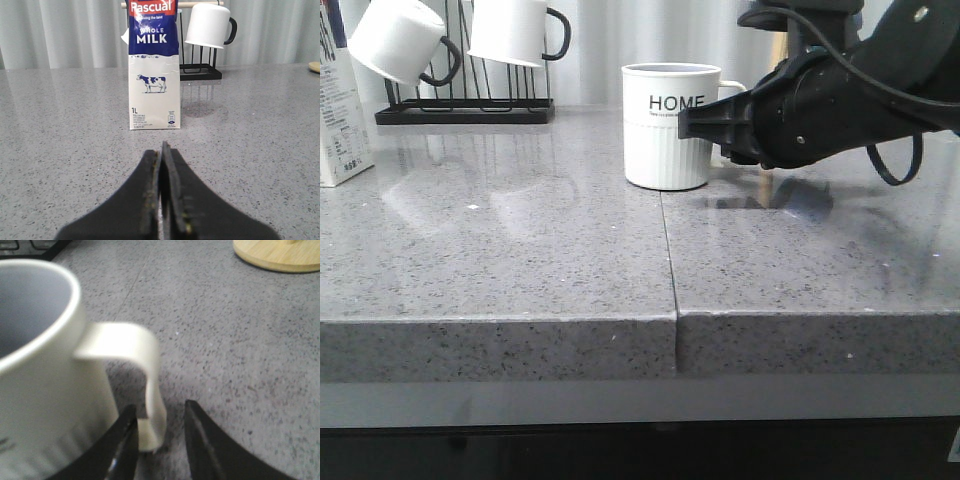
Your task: Place milk next to cup
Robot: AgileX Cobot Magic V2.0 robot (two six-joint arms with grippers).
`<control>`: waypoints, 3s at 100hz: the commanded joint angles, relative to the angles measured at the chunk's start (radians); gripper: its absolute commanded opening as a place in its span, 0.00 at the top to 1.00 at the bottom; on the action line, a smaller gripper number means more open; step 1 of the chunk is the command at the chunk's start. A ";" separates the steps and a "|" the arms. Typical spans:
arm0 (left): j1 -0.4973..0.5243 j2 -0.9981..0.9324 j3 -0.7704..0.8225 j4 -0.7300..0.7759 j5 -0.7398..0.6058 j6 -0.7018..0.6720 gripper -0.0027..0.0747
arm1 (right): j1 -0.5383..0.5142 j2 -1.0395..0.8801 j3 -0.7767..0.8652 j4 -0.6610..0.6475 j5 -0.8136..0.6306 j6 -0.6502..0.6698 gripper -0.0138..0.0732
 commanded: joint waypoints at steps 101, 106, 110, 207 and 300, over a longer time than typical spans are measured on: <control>-0.006 -0.029 0.052 -0.002 -0.076 -0.007 0.99 | -0.311 -0.829 0.416 -0.333 0.253 0.201 0.55; -0.006 -0.029 0.052 -0.002 -0.076 -0.007 0.99 | -0.328 -0.862 0.431 -0.373 0.290 0.237 0.55; -0.006 -0.029 0.052 -0.002 -0.076 -0.007 0.99 | -0.341 -0.887 0.443 -0.405 0.317 0.262 0.55; -0.006 -0.029 0.052 -0.002 -0.076 -0.007 0.99 | -0.484 -1.285 0.495 -0.587 0.613 0.421 0.96; -0.006 -0.029 0.050 0.000 -0.084 -0.007 0.99 | -0.484 -1.285 0.495 -0.587 0.611 0.421 0.98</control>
